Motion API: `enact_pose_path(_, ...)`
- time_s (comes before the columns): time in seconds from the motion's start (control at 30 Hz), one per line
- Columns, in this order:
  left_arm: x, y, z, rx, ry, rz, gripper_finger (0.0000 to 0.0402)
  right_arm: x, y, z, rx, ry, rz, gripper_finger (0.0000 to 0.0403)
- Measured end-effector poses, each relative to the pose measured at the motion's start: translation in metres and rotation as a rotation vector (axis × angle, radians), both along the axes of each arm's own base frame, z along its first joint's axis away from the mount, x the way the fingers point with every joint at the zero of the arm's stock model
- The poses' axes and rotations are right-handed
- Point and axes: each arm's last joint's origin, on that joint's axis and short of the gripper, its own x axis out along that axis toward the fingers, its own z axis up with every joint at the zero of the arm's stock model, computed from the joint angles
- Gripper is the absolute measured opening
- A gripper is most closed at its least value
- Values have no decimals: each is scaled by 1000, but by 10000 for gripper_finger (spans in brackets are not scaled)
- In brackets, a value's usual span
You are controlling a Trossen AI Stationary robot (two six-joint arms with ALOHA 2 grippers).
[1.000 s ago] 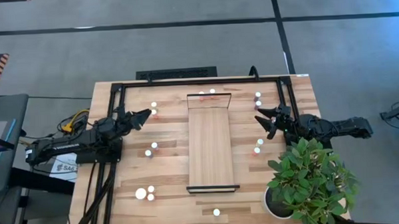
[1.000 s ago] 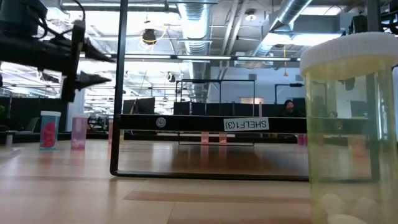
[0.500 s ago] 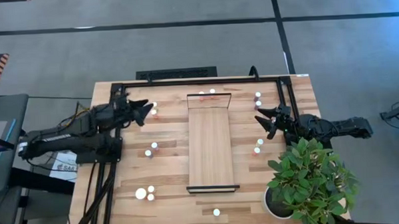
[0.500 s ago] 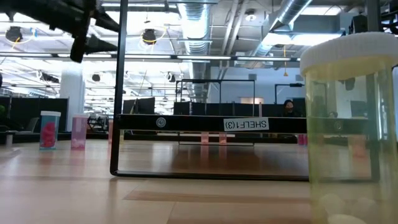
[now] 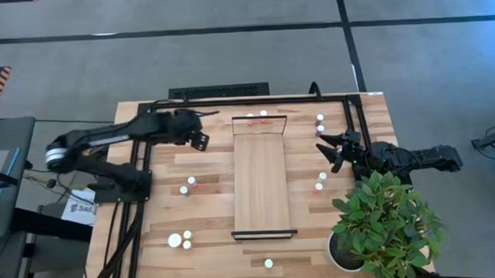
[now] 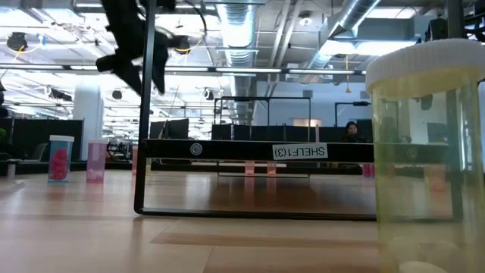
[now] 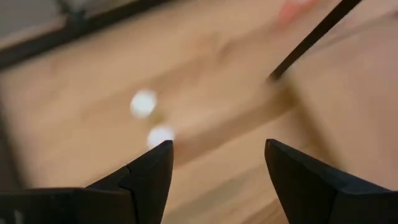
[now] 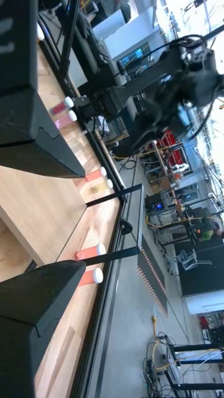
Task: Pick and place medicine bottles onto shelf by color
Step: Put the orange pill bottle on the shelf
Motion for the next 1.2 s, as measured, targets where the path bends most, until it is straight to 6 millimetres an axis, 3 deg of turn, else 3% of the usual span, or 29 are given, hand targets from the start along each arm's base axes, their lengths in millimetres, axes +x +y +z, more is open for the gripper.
enact_pose_path(0.23, 21, 28, -26, -204, 258, 49, 240, 0, 0, 0, 0, 0, 0, 251)
enact_pose_path(0.63, 25, 69, -57, -289, 311, 126, 240, 0, 0, 0, 0, 0, 0, 251)
enact_pose_path(0.83, 25, 77, -64, -276, 287, 152, 240, 0, 0, 0, 0, 0, 0, 251)
enact_pose_path(1.2, 17, 76, -97, -308, 220, 218, 240, 0, 0, 0, 0, 0, 0, 251)
